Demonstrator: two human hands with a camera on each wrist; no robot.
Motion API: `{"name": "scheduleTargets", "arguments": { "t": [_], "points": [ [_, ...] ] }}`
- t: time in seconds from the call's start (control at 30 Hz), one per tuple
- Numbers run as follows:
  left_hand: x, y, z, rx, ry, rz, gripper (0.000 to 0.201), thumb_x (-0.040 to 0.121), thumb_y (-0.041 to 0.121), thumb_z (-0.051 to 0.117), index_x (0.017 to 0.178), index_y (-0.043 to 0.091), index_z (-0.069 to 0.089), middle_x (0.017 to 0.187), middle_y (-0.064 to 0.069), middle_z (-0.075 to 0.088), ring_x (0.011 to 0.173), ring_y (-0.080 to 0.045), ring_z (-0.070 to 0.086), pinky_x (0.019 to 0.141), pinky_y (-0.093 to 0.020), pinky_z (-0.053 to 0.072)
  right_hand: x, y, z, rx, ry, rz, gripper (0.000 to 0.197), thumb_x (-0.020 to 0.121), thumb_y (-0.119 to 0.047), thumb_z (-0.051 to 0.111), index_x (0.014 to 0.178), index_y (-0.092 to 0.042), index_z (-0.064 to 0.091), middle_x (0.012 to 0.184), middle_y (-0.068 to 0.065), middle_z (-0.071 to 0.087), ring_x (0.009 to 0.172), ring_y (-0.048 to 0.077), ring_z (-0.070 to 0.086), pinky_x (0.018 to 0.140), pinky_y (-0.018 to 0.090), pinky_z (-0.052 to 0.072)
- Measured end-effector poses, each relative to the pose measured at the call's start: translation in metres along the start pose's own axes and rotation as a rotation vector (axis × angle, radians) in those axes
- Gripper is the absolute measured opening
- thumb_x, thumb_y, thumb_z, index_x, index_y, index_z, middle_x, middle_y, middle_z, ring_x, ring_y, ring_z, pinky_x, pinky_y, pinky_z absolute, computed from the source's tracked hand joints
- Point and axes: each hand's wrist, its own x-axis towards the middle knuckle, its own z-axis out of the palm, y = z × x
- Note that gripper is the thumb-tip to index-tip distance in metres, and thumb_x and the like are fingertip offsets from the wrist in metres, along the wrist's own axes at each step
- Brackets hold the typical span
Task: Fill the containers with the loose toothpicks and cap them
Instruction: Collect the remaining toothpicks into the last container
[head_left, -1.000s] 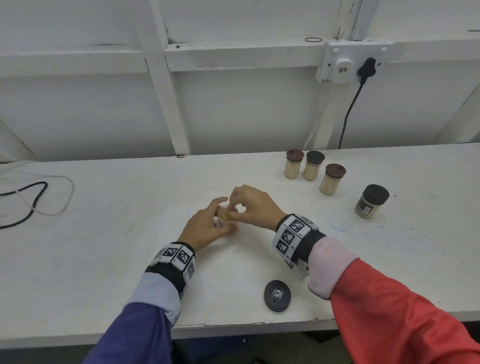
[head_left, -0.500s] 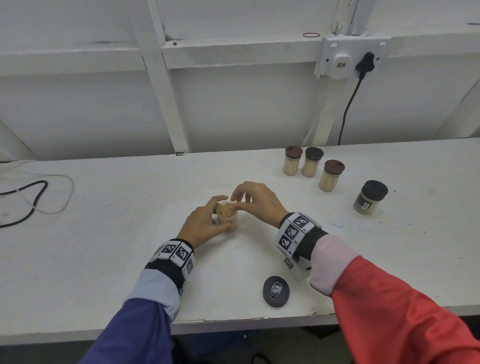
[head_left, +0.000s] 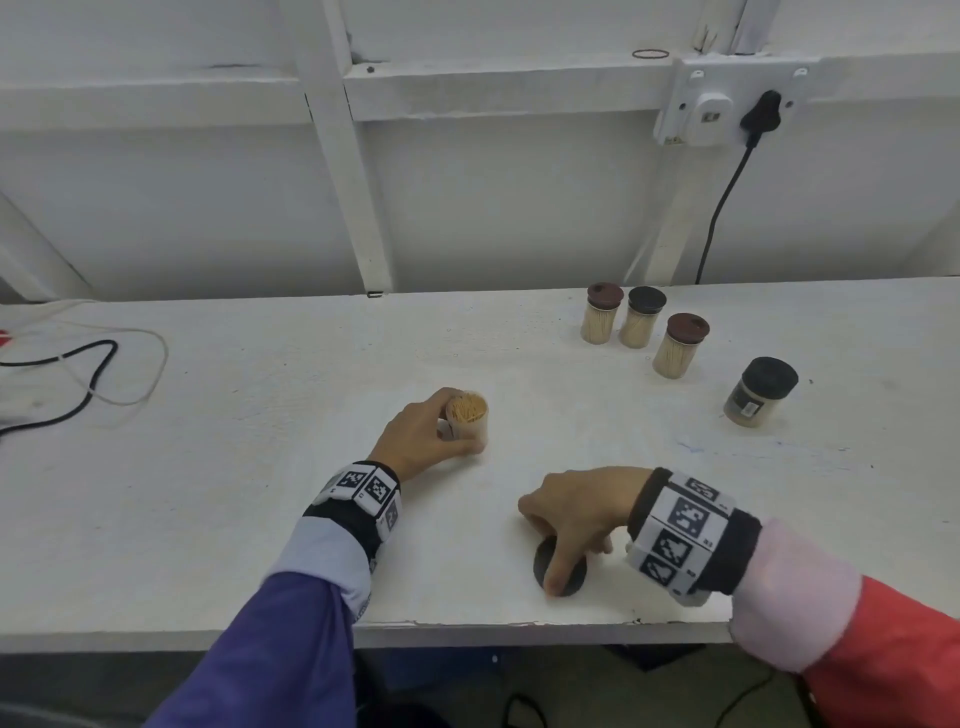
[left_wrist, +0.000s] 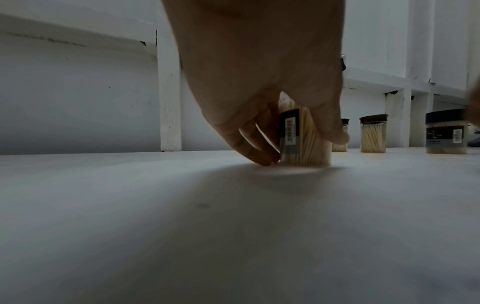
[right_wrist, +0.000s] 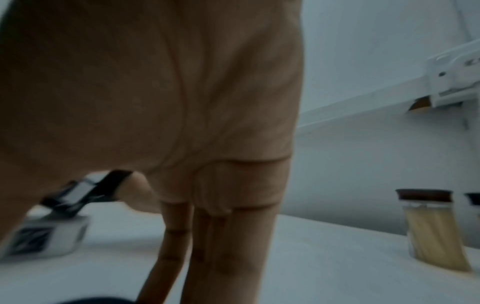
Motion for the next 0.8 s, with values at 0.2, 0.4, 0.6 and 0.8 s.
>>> {"name": "scheduleTargets", "arguments": {
  "t": [0.2, 0.4, 0.6, 0.8],
  "points": [
    [-0.001, 0.0, 0.001, -0.037, -0.014, -0.011, 0.06, 0.063, 0.053, 0.08, 0.114, 0.03, 0.058, 0.102, 0.009, 0.068, 0.087, -0.01, 0.066, 0.086, -0.038, 0.053, 0.013, 0.014, -0.04, 0.179, 0.308, -0.112, 0.041, 0.079, -0.025, 0.077, 0.11, -0.018, 0.051, 0.105, 0.007, 0.06, 0.064, 0.018, 0.061, 0.051, 0.025, 0.05],
    [-0.001, 0.003, 0.0, -0.032, -0.017, -0.028, 0.056, 0.066, 0.047, 0.081, 0.113, 0.026, 0.058, 0.102, 0.002, 0.068, 0.083, -0.013, 0.065, 0.083, -0.037, 0.053, 0.025, 0.007, -0.094, 0.225, 0.735, -0.274, 0.051, 0.076, -0.013, 0.074, 0.123, -0.02, 0.056, 0.116, -0.002, 0.055, 0.089, 0.015, 0.054, 0.075, 0.024, 0.042],
    [0.002, 0.003, 0.001, -0.008, -0.026, -0.084, 0.047, 0.074, 0.04, 0.083, 0.112, 0.025, 0.059, 0.103, -0.001, 0.067, 0.09, -0.018, 0.064, 0.085, -0.035, 0.052, 0.049, -0.013, -0.105, -0.053, 0.54, -0.257, 0.051, 0.074, -0.005, 0.071, 0.121, -0.022, 0.063, 0.119, 0.001, 0.056, 0.101, 0.018, 0.05, 0.081, 0.029, 0.044],
    [0.002, 0.005, 0.001, -0.041, -0.031, -0.096, 0.045, 0.075, 0.034, 0.083, 0.111, 0.02, 0.061, 0.101, -0.002, 0.066, 0.089, -0.019, 0.061, 0.081, -0.029, 0.049, 0.051, -0.015, -0.116, -0.074, 0.474, -0.255, 0.052, 0.072, -0.005, 0.072, 0.12, -0.023, 0.063, 0.111, -0.004, 0.053, 0.101, 0.017, 0.051, 0.08, 0.031, 0.046]
  ]
}}
